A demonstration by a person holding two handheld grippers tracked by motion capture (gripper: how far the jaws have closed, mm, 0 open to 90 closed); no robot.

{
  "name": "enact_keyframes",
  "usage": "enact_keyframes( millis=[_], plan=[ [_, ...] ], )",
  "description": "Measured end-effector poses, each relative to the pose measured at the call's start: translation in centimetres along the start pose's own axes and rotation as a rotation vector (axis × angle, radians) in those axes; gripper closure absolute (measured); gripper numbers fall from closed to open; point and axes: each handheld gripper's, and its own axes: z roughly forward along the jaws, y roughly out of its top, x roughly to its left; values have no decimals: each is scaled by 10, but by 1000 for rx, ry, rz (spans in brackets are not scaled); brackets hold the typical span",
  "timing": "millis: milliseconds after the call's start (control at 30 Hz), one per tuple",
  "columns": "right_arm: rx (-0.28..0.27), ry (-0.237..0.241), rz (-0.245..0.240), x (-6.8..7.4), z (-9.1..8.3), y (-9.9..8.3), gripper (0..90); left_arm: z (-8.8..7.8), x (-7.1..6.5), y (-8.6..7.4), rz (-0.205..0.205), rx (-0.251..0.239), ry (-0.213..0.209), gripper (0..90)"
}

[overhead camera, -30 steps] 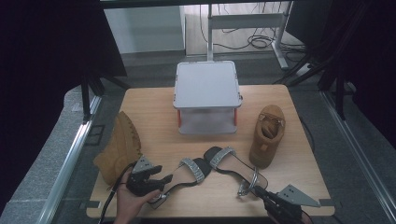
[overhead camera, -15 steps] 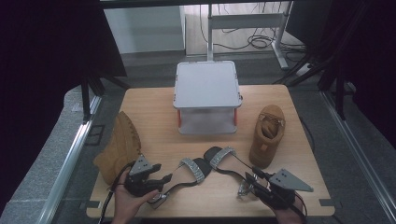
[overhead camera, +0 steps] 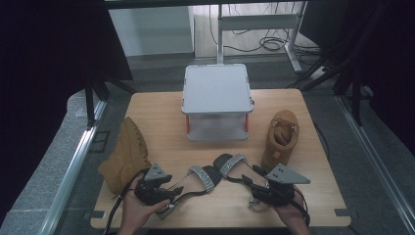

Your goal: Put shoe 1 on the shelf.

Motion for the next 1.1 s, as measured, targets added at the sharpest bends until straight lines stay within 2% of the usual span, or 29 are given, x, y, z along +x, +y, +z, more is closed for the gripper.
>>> enact_keyframes(
  millis=[133, 300, 567, 667, 900, 1000, 1100],
  plan=[
    [-1, -11, 19, -3, -4, -5, 484, 11, -5, 4, 33, 79, 4, 351],
    [-3, -27, 30, -6, -8, -9, 481, 20, -1, 6, 30, 149, 27, 304],
    [11, -34, 40, -9, -6, -12, 474, 37, 2, 6, 38, 256, 29, 300],
    [11, -36, 40, -9, -6, -13, 473, 41, 1, 6, 41, 279, 26, 294],
    [18, -38, 39, -10, -6, -13, 469, 49, 2, 5, 44, 324, 15, 345],
    [29, -60, 35, -11, -5, -13, 451, 50, 1, 6, 41, 327, -1, 399],
    [58, -83, 17, -13, -2, -12, 428, 50, 2, 6, 39, 328, -4, 412]
  ],
)
